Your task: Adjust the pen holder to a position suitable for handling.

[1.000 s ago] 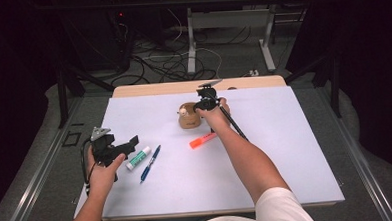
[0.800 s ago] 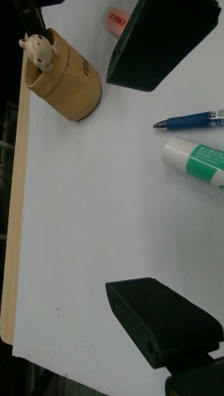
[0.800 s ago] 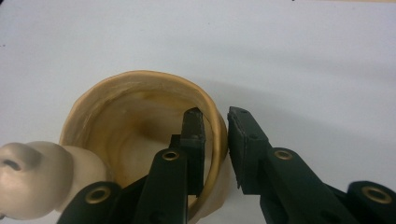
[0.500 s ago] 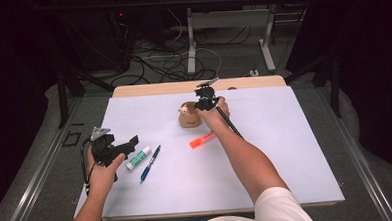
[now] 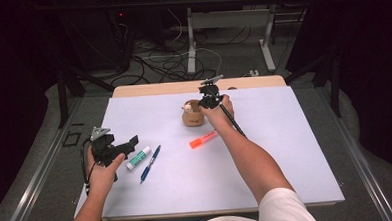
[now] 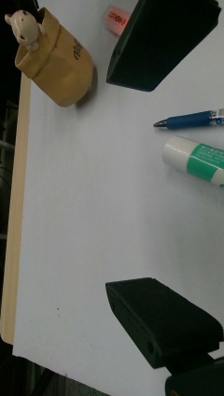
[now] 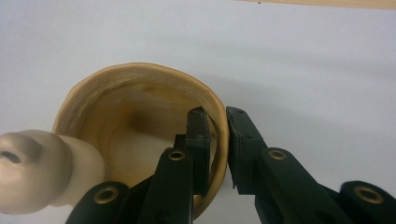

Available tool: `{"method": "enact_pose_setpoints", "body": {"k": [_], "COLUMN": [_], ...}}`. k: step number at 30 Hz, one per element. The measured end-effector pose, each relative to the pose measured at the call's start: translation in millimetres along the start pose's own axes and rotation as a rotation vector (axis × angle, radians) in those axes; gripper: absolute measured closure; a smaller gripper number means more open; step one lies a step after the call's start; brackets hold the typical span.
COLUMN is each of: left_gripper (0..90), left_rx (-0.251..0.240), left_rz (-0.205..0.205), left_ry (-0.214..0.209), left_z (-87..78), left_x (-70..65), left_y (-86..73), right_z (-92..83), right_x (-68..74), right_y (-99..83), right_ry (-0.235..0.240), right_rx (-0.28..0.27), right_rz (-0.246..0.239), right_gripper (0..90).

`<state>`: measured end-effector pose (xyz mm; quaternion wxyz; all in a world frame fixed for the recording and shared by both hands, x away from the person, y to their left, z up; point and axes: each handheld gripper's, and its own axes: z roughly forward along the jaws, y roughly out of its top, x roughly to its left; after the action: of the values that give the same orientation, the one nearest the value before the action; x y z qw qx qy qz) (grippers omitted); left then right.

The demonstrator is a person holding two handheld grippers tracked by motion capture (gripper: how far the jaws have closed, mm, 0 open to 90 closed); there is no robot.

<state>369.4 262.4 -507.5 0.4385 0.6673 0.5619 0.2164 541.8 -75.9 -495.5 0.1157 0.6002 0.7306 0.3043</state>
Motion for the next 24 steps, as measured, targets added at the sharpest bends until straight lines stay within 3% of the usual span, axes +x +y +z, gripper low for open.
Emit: {"method": "enact_pose_setpoints", "body": {"k": [12, 24], "left_gripper": [2.9, 2.8], "left_rx": [0.001, 0.003], "left_rz": [0.004, 0.005], "left_ry": [0.001, 0.003], "left_z": [0.3, 0.8], "left_x": [-1.4, -1.8], "left_y": [-0.3, -0.5], "right_z": [-23.0, -37.1], "right_x": [-11.8, -37.1], "right_y": [0.8, -4.5], "right_ry": [-0.038, -0.085], "right_rx": [0.013, 0.031], "right_rz": [0.004, 0.019], "right_gripper": [79.9, 79.9]}}
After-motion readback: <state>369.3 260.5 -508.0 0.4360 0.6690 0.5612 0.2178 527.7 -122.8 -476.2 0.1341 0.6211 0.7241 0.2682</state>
